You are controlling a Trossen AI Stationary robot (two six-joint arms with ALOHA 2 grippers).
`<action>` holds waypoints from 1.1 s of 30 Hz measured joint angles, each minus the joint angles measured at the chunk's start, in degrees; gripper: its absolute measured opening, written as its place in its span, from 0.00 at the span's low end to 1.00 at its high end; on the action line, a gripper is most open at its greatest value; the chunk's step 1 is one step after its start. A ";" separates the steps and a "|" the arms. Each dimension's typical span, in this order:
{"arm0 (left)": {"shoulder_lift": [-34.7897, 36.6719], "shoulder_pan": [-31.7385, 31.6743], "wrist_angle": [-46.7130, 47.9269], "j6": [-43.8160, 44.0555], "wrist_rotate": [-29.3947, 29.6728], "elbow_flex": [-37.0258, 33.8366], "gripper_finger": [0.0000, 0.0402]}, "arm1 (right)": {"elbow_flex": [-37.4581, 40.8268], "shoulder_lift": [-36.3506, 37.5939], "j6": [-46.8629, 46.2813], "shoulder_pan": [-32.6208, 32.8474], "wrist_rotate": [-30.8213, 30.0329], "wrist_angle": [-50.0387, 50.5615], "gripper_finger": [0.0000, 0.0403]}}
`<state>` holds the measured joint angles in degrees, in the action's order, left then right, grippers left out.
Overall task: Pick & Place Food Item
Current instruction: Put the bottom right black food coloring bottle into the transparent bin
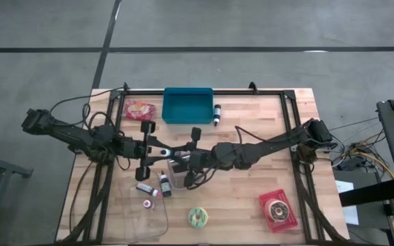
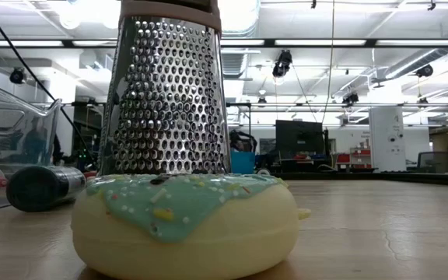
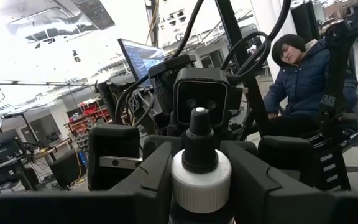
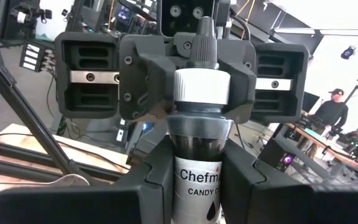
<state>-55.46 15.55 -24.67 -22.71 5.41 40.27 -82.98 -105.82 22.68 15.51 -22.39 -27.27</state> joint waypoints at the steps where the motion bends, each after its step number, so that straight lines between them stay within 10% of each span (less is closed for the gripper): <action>1: 0.00 -0.01 0.11 -0.47 -0.05 0.00 0.28 | 0.00 0.00 0.04 0.00 0.02 0.05 0.19; 19: 0.03 -0.02 1.45 -3.05 0.96 0.57 0.28 | 0.00 0.08 0.66 0.00 0.16 0.10 0.19; 33: 1.00 -0.22 10.39 -4.10 4.21 5.59 0.28 | -0.04 3.27 0.30 0.26 -4.00 3.87 0.65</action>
<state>-54.46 15.33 -14.27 -26.81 9.62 45.86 -83.02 -102.55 22.98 15.77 -26.39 -23.40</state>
